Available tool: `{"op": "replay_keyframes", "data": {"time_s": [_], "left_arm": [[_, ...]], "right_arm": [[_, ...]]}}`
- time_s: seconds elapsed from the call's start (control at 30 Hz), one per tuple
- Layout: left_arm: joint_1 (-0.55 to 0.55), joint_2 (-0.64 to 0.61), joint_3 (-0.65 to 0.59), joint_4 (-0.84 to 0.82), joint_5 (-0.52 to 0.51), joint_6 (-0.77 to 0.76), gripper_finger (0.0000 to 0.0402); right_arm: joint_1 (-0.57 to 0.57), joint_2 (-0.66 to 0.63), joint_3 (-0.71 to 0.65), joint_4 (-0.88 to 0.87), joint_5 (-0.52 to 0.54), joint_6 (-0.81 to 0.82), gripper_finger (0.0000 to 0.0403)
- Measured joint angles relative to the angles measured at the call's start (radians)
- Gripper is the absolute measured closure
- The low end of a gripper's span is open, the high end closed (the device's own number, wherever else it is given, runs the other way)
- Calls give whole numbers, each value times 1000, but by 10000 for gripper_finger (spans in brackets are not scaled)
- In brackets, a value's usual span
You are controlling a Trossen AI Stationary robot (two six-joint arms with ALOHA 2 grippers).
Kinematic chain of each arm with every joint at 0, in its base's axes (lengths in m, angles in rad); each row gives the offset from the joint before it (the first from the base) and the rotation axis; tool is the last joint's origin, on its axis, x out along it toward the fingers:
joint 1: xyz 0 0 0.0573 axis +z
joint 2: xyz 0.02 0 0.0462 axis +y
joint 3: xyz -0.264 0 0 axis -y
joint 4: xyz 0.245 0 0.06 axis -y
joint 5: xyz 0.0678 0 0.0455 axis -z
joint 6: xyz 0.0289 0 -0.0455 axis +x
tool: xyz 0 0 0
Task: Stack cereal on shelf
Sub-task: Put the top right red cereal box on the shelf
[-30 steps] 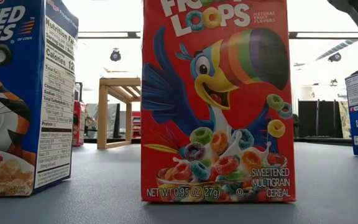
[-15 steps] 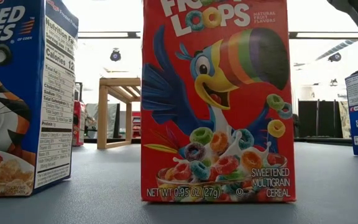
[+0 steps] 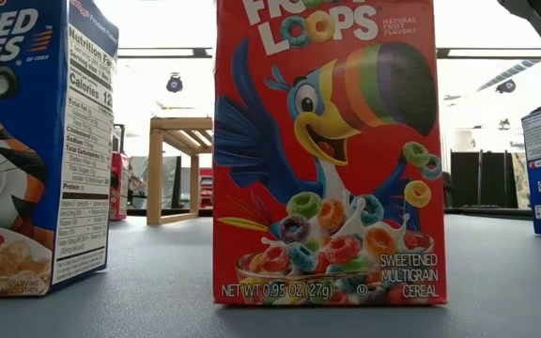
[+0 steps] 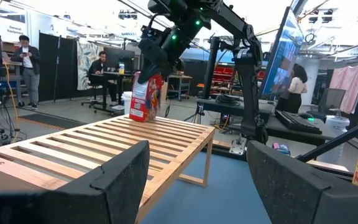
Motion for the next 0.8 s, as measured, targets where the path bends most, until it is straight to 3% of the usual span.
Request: {"op": "replay_keyframes", "data": {"time_s": [0.5, 0.8], "left_arm": [[0, 0, 0, 0, 0, 0, 148], [0, 0, 0, 0, 0, 0, 148]], "right_arm": [[-6, 0, -11, 14, 3, 21, 115], [-7, 0, -13, 12, 8, 6, 55]]}}
